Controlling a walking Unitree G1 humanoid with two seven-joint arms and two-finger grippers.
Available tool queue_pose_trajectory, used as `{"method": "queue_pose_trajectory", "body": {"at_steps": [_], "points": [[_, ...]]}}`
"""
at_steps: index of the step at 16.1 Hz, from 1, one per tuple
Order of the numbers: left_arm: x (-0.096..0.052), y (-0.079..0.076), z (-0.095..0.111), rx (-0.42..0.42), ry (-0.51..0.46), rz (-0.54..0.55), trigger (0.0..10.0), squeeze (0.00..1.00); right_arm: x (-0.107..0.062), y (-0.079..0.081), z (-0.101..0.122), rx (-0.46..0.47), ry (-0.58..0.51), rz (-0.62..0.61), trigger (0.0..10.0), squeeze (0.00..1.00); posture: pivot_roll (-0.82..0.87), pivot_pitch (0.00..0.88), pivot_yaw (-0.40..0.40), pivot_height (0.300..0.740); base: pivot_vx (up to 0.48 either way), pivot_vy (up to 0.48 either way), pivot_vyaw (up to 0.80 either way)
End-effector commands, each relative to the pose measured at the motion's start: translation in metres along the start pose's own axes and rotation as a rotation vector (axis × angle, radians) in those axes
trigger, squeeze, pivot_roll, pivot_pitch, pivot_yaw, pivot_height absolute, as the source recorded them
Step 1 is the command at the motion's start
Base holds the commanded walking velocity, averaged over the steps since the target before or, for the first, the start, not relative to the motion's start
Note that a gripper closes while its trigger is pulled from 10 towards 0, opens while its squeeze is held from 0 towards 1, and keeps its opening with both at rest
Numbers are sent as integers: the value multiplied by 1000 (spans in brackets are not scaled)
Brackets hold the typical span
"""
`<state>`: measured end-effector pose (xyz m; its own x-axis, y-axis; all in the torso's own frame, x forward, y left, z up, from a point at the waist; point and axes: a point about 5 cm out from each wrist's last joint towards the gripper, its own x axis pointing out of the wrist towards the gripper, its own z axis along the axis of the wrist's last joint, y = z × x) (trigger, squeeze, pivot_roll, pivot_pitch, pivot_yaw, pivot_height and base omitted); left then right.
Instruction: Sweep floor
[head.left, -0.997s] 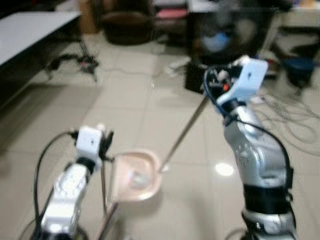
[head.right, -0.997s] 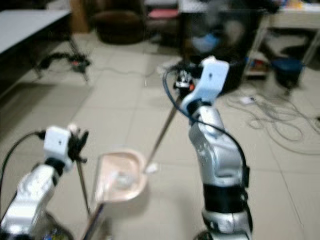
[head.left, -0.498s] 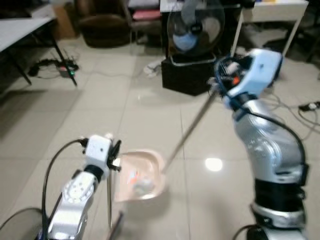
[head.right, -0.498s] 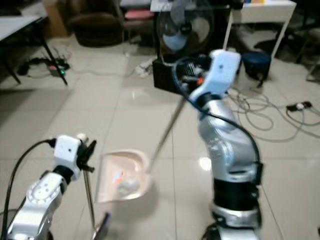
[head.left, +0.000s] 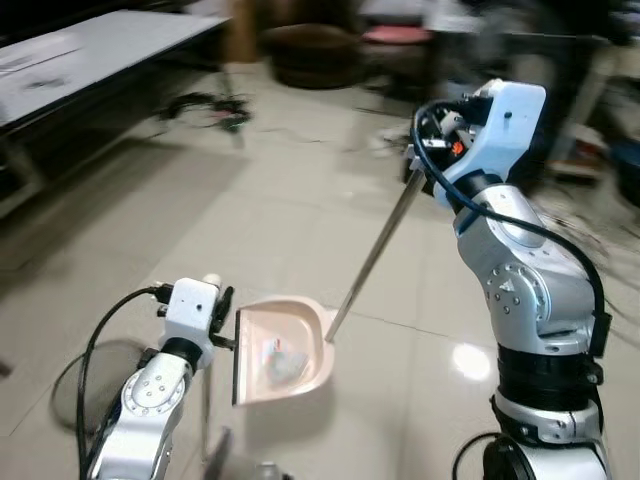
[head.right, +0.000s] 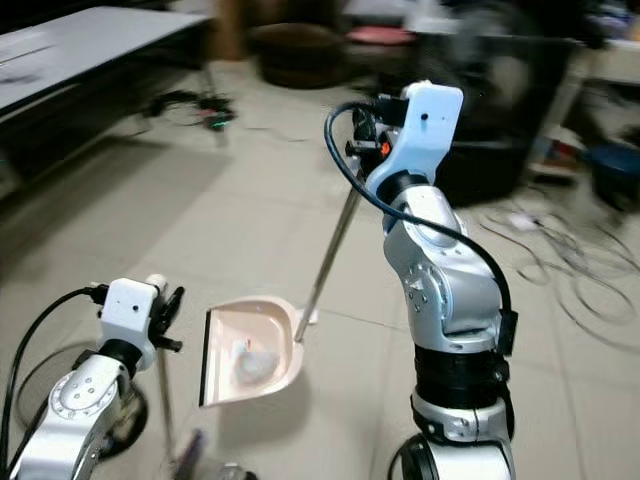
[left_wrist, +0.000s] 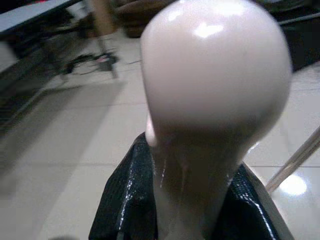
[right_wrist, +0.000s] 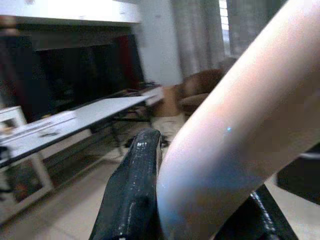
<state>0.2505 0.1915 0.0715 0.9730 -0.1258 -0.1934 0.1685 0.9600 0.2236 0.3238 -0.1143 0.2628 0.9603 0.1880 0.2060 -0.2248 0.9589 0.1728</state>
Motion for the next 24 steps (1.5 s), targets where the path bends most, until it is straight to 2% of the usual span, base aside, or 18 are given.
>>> {"method": "queue_pose_trajectory", "body": {"at_steps": [1,6,20,24], "points": [[-1,3,7,21,-37,18,10000,0,2,3,10,9,-39,14,10000,0,-76,0,51,740,0,0,800],[-5,1,10,23,-53,23,10000,0,9,9,17,23,-77,23,10000,0,-59,0,32,740,50,0,800],[-6,2,11,29,-56,20,10000,0,18,9,18,43,-101,-1,10000,0,-49,0,33,740,323,0,800],[-5,2,12,32,-56,12,10000,0,16,0,18,36,-113,-45,10000,0,-54,0,41,740,355,0,0]]}}
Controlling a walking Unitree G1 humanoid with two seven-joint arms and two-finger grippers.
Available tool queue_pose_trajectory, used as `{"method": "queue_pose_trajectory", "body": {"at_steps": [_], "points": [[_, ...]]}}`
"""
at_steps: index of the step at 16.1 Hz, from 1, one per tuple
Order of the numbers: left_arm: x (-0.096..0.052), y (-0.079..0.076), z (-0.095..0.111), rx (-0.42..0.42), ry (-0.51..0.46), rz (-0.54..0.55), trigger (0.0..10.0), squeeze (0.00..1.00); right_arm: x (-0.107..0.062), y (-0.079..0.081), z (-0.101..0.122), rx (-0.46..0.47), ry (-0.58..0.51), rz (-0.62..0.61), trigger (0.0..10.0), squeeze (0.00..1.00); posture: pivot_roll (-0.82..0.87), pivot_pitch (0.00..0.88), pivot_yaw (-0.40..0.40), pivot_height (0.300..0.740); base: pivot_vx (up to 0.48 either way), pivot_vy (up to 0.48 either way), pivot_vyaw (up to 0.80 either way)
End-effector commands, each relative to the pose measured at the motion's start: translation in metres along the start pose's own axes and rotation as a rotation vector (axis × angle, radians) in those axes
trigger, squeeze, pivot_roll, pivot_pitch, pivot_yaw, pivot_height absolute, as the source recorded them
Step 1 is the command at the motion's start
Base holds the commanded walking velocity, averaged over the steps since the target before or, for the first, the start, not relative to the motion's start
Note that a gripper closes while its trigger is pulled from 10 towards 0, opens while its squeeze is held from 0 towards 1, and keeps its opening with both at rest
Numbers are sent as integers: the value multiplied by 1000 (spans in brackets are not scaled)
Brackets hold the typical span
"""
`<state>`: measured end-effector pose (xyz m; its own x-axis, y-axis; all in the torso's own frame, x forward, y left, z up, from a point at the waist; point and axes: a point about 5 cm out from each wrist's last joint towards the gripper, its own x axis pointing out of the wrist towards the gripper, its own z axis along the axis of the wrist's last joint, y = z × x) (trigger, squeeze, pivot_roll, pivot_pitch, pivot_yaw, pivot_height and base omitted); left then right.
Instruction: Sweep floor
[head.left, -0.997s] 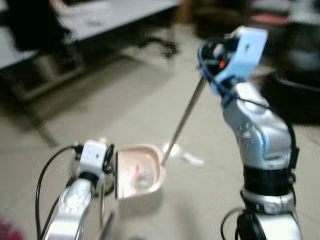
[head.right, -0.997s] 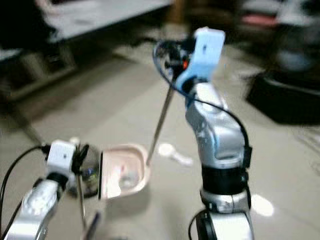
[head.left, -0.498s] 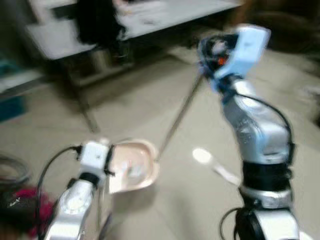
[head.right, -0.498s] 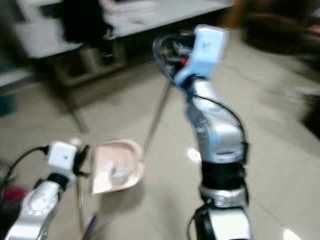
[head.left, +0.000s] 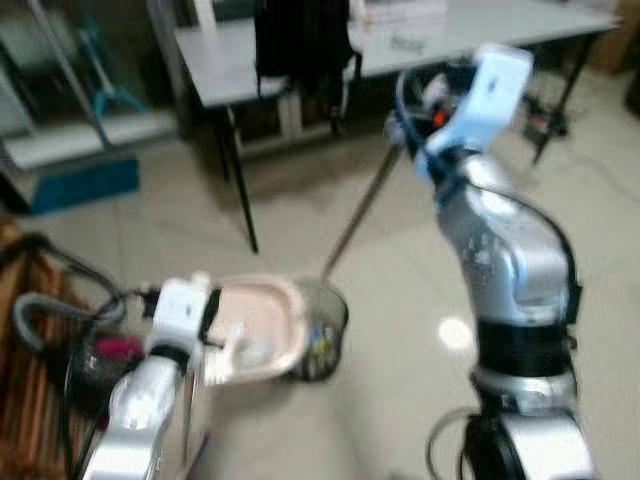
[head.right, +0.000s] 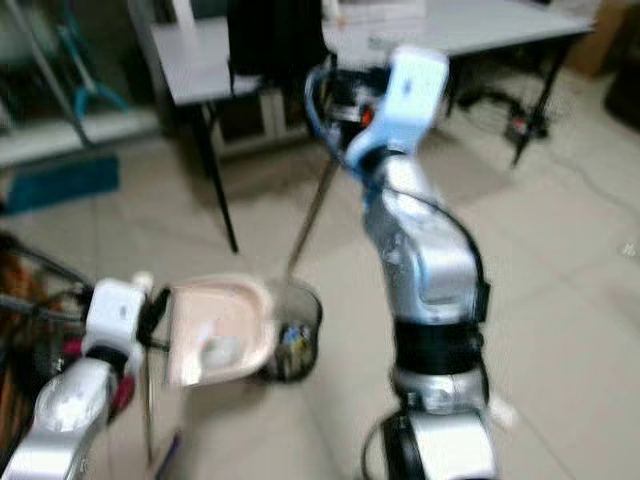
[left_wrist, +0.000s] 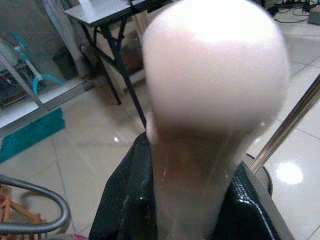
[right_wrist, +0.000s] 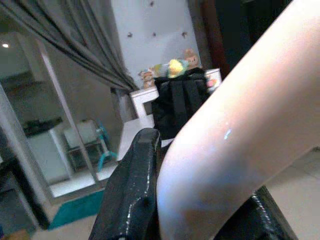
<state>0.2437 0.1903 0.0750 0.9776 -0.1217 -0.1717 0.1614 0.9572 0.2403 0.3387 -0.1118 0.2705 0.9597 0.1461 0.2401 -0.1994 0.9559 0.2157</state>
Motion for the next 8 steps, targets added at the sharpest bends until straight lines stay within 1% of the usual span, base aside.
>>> {"method": "queue_pose_trajectory", "body": {"at_steps": [1,3,6,8], "points": [[3,3,9,16,-36,0,10000,0,0,-1,14,-11,-75,-18,10000,0,-54,0,41,740,356,0,0],[4,3,9,16,-36,-5,10000,0,-1,-3,15,-9,-75,-29,10000,0,-60,0,48,740,358,0,0],[4,3,9,14,-35,-8,10000,0,-1,-6,18,-11,-83,-36,10000,0,-65,0,52,740,354,0,-767],[4,2,8,12,-33,-9,10000,0,-2,-9,18,-25,-84,-46,10000,0,-65,0,50,740,352,0,0]]}}
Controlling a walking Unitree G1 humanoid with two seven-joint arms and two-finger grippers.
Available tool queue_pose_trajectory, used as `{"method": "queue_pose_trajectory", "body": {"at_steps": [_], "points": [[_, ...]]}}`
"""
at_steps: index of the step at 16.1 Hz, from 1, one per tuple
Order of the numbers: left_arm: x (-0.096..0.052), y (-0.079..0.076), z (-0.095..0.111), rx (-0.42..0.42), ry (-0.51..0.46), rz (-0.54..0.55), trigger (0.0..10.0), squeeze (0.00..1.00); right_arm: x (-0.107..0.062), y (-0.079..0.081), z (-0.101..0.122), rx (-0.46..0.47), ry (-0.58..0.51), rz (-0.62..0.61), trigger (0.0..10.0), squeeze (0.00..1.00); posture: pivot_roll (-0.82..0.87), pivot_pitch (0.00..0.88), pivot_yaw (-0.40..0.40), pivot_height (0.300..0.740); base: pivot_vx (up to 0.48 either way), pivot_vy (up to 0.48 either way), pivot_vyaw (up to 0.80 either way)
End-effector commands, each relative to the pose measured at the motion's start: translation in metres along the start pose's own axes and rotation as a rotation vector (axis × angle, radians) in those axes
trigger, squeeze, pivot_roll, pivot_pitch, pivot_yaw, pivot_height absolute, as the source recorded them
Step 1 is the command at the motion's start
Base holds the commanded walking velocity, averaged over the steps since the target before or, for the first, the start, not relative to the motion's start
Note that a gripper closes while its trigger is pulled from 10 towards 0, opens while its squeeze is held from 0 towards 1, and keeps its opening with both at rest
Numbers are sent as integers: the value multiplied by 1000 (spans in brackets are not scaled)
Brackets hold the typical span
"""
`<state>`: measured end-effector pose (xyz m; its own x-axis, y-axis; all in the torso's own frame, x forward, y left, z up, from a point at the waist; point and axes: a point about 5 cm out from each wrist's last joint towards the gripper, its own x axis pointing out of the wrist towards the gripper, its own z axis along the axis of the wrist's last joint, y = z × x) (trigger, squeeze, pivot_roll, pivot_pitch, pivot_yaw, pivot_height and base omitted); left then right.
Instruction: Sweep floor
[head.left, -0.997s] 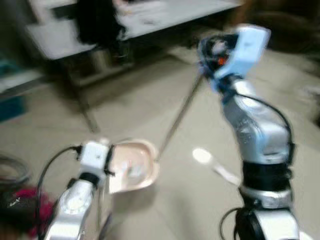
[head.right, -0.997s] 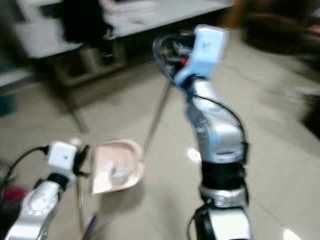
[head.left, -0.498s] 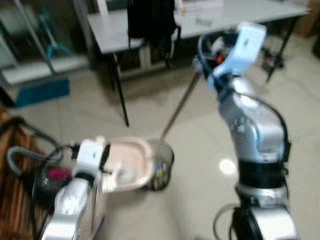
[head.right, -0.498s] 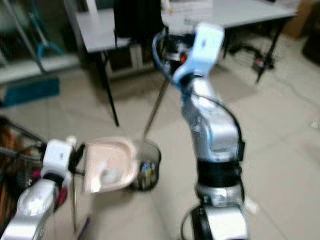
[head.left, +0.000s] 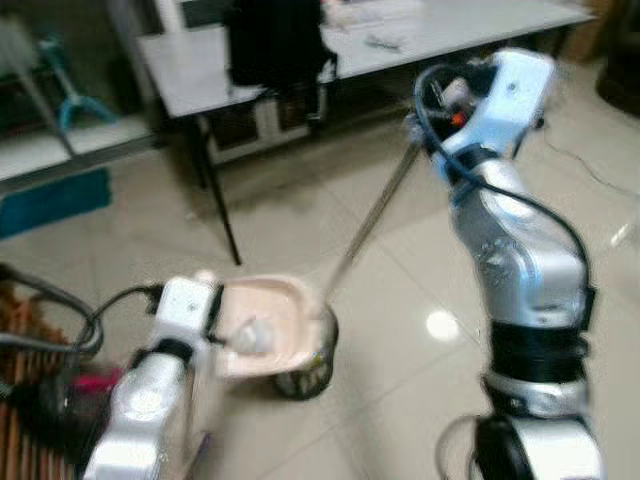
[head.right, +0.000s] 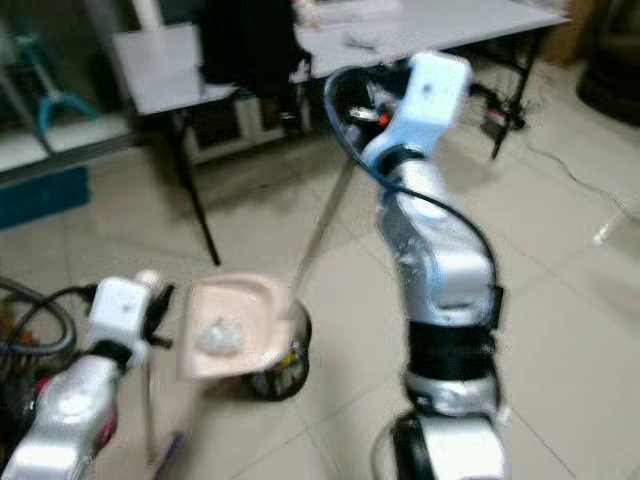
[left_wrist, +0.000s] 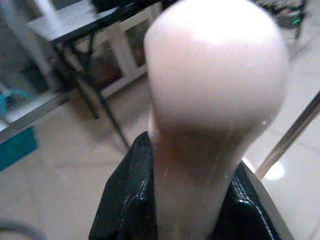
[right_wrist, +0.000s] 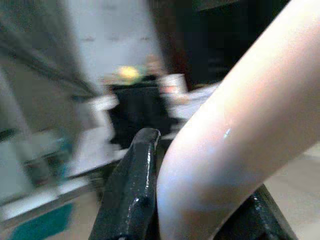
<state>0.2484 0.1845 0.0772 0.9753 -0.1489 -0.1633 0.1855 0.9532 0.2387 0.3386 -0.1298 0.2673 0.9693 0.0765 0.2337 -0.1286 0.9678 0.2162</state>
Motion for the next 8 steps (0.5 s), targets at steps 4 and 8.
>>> {"method": "queue_pose_trajectory", "body": {"at_steps": [4,8], "points": [[-1,6,3,5,-18,18,10000,0,1,11,14,-14,-72,35,10000,0,-62,0,47,740,355,0,0],[-3,4,8,-6,-22,28,10000,0,0,14,12,-16,-66,58,10000,0,-62,0,46,740,246,0,0]]}}
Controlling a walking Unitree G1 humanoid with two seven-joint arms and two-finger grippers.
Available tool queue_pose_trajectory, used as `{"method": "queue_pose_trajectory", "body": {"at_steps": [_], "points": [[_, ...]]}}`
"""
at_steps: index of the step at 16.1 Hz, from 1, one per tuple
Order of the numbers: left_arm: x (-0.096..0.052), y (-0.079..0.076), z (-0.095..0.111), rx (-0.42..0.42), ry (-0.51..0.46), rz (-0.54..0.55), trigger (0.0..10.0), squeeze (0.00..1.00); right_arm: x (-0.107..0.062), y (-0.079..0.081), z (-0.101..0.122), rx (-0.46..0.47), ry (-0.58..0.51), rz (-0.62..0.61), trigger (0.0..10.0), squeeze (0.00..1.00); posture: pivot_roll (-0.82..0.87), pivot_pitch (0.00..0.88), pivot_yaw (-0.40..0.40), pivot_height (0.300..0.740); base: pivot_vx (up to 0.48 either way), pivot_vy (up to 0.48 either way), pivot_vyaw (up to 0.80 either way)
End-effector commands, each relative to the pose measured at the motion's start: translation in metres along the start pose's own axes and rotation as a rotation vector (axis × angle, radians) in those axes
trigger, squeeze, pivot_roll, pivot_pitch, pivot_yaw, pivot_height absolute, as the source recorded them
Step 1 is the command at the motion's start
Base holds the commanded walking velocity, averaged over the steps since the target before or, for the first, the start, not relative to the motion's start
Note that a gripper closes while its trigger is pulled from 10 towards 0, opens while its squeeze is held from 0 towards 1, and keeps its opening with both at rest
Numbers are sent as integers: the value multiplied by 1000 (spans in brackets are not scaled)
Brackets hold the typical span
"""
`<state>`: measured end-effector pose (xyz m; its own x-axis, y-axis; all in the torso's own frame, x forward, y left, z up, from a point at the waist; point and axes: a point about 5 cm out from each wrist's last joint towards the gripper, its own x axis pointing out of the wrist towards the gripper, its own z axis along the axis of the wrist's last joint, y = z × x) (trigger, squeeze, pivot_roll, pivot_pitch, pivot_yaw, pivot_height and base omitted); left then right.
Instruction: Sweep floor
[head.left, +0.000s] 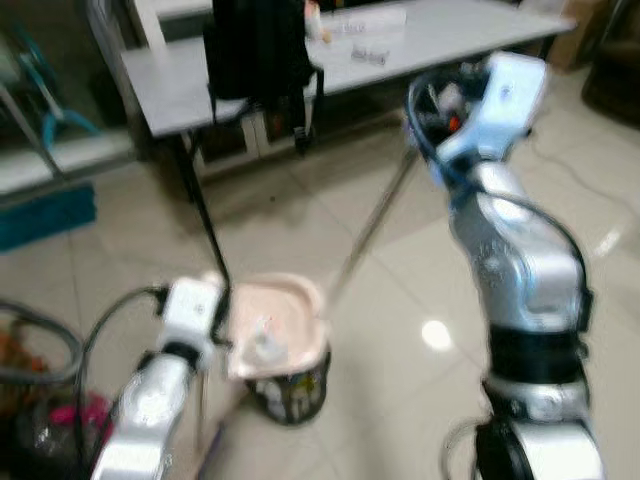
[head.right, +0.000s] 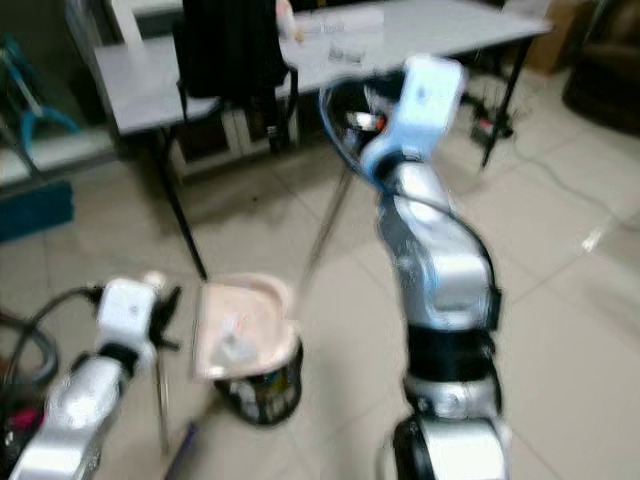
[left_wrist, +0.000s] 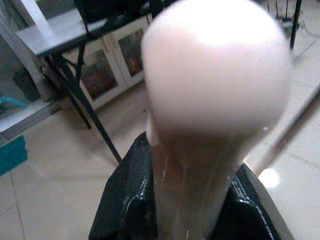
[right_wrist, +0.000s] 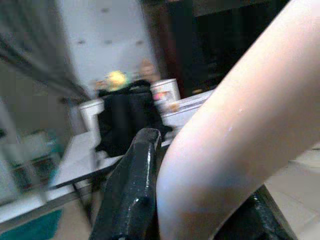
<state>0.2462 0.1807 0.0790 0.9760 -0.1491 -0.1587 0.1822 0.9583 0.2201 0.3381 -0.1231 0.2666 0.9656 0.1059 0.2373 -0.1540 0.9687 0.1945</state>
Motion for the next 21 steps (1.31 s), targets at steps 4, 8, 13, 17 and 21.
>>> {"method": "queue_pose_trajectory", "body": {"at_steps": [4,8,13,17,21], "points": [[-1,9,5,17,-15,29,10000,0,-3,17,15,-33,-112,93,10000,0,-62,0,46,740,0,0,0],[-1,10,6,19,-13,32,10000,0,-8,31,9,-198,-146,178,10000,0,-58,0,43,740,0,0,0],[-1,8,4,19,-12,34,10000,0,-25,72,-5,-275,-207,387,10000,0,-54,0,40,740,0,0,0],[-2,9,-1,21,-8,35,10000,0,-42,101,-15,-407,-270,567,10000,0,-50,0,34,740,0,0,0],[1,9,-6,23,0,32,10000,0,-60,119,-18,-386,-323,677,10000,0,-51,0,32,740,0,0,0]]}}
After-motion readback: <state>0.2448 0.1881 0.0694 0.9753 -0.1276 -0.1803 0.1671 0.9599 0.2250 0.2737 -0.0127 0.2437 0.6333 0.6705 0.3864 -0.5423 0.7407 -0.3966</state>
